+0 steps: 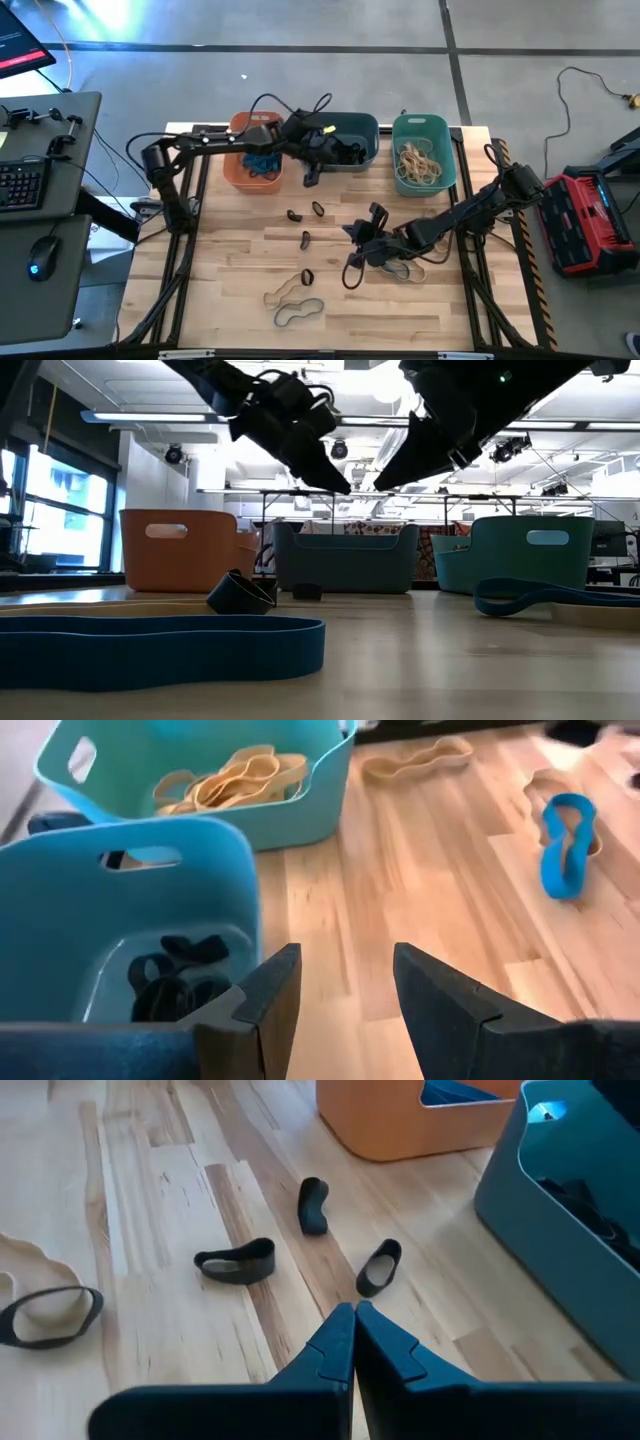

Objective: Sort rubber bands into baskets
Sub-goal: Put the brown rubber band into the green bin, then put the black rubber band into the blue bin

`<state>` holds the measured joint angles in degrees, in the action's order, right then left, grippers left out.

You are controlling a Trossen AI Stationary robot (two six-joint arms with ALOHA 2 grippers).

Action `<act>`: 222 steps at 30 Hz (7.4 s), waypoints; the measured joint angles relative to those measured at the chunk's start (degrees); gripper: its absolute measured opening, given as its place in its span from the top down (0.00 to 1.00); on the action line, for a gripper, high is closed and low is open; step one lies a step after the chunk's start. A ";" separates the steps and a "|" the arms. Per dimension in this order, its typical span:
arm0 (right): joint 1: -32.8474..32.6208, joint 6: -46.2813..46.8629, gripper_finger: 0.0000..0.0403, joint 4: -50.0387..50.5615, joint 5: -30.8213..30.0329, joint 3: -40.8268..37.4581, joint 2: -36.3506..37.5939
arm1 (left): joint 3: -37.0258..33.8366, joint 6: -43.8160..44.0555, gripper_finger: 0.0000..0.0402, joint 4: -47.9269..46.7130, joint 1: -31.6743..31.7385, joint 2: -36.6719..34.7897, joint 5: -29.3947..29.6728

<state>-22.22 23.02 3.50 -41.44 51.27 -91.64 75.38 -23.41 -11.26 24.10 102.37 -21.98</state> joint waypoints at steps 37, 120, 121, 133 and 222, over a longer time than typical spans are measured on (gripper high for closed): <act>-10.37 33.99 0.97 40.75 25.88 6.62 0.20 | -36.05 14.82 0.62 29.65 -23.24 -24.40 0.53; 41.92 9.09 1.00 55.91 -7.95 13.53 16.35 | -43.83 22.33 0.62 50.03 -31.25 -21.49 0.50; 44.03 7.49 1.00 55.53 -7.55 13.53 16.35 | -43.83 21.81 0.62 50.03 -31.25 -21.49 0.50; 61.39 -8.03 1.00 28.85 16.11 0.23 16.15 | -43.83 24.14 0.62 49.57 -31.25 -21.49 3.06; 36.28 -10.66 0.48 27.99 14.92 0.09 30.16 | -23.31 -4.95 0.98 -11.36 -22.55 -6.43 33.26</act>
<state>14.06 12.36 31.48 -26.52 51.35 -61.47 52.07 -28.36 -22.62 1.54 95.94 11.29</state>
